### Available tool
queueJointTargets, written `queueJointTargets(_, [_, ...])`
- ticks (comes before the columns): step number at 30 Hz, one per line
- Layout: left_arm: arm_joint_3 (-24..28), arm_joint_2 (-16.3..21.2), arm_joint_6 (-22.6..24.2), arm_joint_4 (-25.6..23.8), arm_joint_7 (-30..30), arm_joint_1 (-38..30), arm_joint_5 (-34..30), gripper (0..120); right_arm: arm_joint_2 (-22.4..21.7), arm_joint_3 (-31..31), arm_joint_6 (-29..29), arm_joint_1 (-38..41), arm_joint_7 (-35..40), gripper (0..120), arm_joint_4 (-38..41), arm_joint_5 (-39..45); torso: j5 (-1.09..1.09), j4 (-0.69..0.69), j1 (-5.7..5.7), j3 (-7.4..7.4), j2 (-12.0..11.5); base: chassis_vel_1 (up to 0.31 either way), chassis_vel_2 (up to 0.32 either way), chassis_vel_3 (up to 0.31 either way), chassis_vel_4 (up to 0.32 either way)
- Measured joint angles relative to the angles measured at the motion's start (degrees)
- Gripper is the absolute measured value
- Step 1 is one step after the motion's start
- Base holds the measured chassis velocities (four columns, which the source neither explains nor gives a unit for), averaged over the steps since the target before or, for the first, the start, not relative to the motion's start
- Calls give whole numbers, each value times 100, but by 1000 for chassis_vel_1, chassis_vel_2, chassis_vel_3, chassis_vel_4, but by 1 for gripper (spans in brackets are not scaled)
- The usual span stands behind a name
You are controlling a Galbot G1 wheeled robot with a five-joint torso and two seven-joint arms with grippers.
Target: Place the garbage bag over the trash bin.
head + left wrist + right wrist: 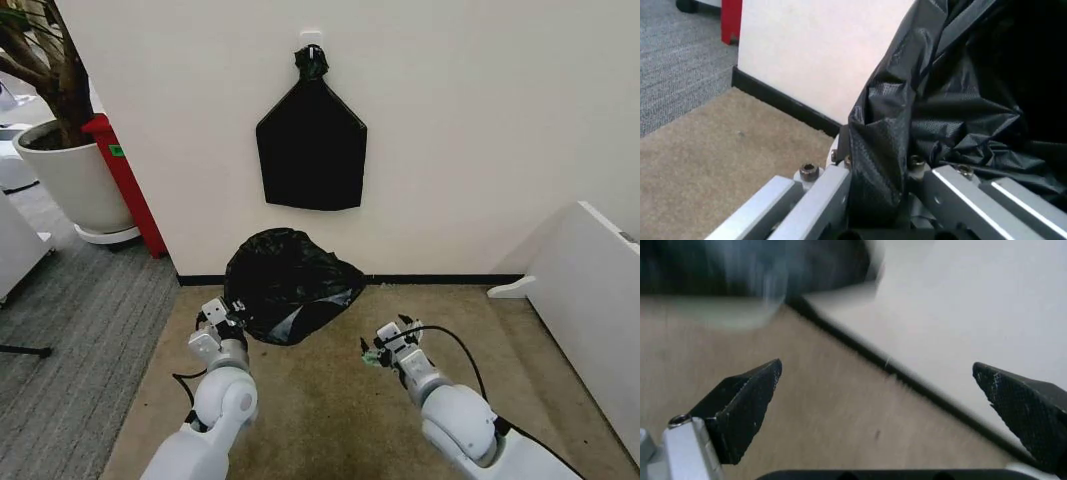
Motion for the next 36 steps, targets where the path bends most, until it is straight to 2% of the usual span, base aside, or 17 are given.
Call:
queueJointTargets(5, [76,-58,-21,120,34,4,178,2,20,-30,87,248,177,100,433,192,-1,0,0,0,0,0,0,0,0])
queueJointTargets(9, [181,-126,-65,204,89,14,339,2,226,-281,1058,436,550,100,371,983,0,1,0,0,0,0,0,0,0])
queueJointTargets(13, [252,-178,-92,194,121,18,340,2,481,-357,1392,513,620,100,10,1310,1,0,0,0,0,0,0,0,0])
queueJointTargets(21, [318,-209,-97,30,154,32,324,2,637,-366,1250,539,623,100,-470,1297,0,0,0,0,0,0,0,0,0])
queueJointTargets(36, [247,-199,-193,-129,63,-80,-78,2,549,-426,1179,128,344,100,-569,934,0,0,0,0,0,0,0,0,0])
